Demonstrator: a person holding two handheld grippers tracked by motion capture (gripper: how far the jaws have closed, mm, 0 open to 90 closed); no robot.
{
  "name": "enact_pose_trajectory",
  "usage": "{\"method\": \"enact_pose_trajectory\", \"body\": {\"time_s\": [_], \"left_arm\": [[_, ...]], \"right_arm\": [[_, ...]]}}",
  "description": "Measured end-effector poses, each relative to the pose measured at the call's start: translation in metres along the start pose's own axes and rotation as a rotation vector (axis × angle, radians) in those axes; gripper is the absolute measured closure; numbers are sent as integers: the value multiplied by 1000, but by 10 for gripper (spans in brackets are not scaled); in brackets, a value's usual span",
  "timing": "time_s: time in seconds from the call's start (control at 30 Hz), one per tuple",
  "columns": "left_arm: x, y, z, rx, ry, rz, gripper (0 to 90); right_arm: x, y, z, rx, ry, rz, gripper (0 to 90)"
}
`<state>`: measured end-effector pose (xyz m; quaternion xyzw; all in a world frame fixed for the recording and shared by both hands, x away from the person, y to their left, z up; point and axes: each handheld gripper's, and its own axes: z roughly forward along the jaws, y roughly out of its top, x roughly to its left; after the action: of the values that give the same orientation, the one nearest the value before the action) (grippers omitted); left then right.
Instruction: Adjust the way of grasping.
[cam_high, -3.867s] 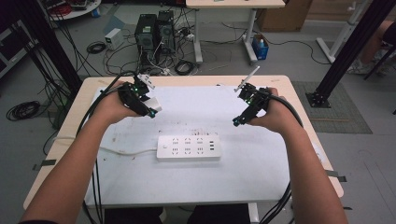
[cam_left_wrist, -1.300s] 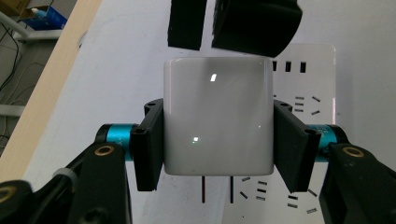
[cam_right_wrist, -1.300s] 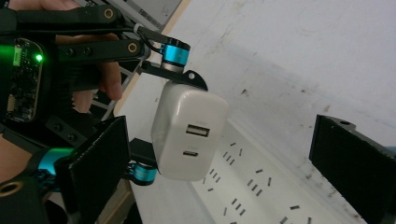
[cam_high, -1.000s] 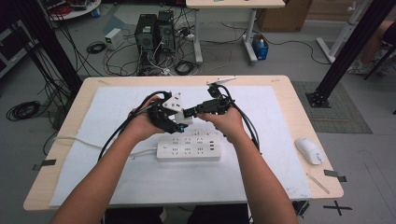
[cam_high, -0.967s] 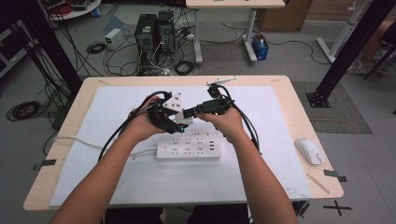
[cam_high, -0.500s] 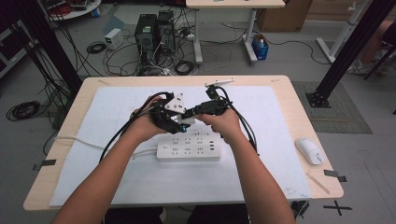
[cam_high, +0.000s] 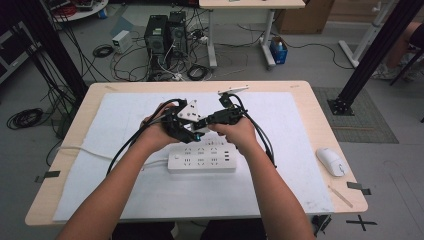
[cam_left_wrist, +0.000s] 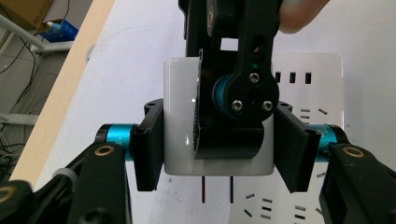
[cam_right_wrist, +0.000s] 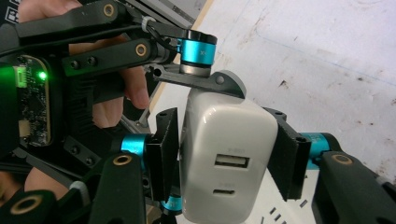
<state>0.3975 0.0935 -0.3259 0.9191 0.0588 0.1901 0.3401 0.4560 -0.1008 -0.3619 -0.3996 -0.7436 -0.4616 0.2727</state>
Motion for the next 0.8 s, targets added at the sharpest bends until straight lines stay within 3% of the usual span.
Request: {"method": "enact_pose_trajectory", "body": {"time_s": [0.3,0.5,0.8], "left_arm": [[0,0,-1,-10,4,-2,426],[-1,0,0,17,15,2,420],[2,-2,-3,7,27,-27,348]], "right_arm": [[-2,-1,-1,-19,41,27,585],[-5,-1,1,-26,68,52,622],[-5,-1,-1,-41,48,54,623]]}}
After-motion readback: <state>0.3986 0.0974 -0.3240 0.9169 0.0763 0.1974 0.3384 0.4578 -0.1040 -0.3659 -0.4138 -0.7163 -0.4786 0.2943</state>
